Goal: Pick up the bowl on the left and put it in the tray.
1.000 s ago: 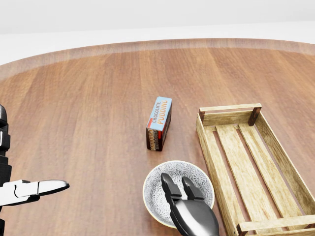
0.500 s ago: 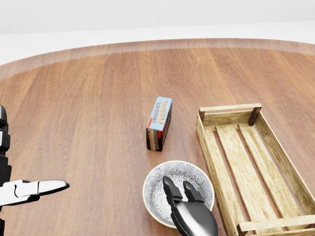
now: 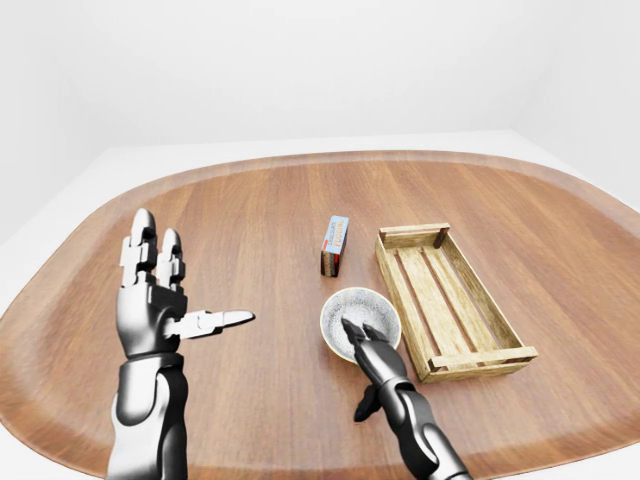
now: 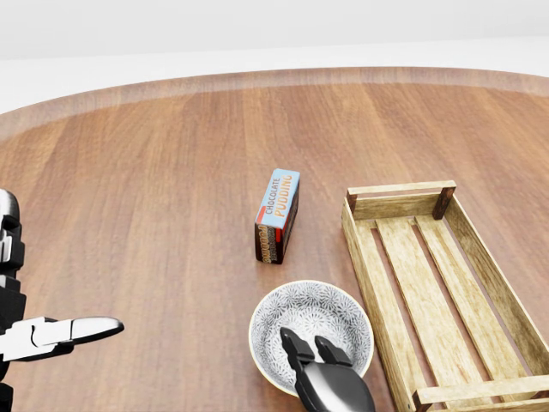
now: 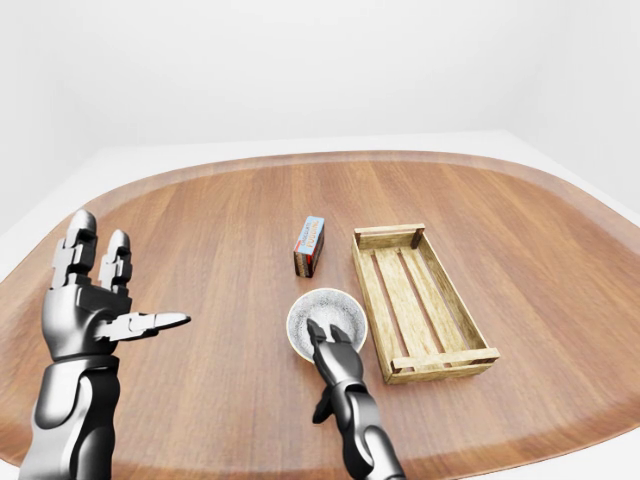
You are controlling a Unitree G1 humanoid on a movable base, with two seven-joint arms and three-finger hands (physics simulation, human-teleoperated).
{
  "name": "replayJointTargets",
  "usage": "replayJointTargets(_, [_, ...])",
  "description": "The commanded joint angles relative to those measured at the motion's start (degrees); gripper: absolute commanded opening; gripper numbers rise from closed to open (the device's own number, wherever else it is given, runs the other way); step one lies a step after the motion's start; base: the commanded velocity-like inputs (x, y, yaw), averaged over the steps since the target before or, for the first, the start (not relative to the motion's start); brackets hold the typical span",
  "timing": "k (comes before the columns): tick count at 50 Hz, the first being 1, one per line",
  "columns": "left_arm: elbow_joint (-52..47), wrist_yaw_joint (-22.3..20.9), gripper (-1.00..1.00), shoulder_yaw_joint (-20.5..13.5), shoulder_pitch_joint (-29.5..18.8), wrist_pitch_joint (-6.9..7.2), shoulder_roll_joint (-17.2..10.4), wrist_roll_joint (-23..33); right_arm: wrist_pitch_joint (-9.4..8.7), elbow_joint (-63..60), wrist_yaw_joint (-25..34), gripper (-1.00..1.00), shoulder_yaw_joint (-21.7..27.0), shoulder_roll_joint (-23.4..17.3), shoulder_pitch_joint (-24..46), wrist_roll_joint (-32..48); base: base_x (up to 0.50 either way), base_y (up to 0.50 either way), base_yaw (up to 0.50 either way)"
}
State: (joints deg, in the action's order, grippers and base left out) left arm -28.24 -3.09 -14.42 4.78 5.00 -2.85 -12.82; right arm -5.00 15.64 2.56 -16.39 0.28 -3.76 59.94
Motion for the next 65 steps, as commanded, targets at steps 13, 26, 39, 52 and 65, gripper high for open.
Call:
replayJointTargets(13, [7.08, -0.11, 1.00, 1.76, -1.05, 0.00, 0.21, 0.69, 0.00, 1.93, 0.31, -1.00, -1.77, 0.72, -0.34, -0.75, 0.00, 0.00, 0.00])
replayJointTargets(26, [6.87, -0.13, 1.00, 1.46, -1.18, 0.00, 0.27, 0.68, 0.00, -1.31, 1.09, -1.00, -3.60, 0.46, -2.16, -0.89, 0.00, 0.00, 0.00])
replayJointTargets(39, [6.39, 0.02, 1.00, 1.88, -1.08, 0.00, 0.34, 0.76, 0.00, -7.51, 4.72, -1.00, -3.97, 0.32, -2.01, -0.08, 0.00, 0.00, 0.00])
replayJointTargets(52, [4.84, 0.40, 1.00, 2.10, -1.31, 0.00, 0.22, 0.71, 0.00, -21.32, 12.82, -1.00, -4.24, 0.52, -1.25, 2.60, 0.00, 0.00, 0.00])
replayJointTargets(65, [4.14, 0.29, 1.00, 1.38, -1.26, 0.00, 0.19, 0.31, 0.00, -29.82, 19.43, -1.00, -1.35, 0.64, 0.81, 3.56, 0.00, 0.00, 0.00])
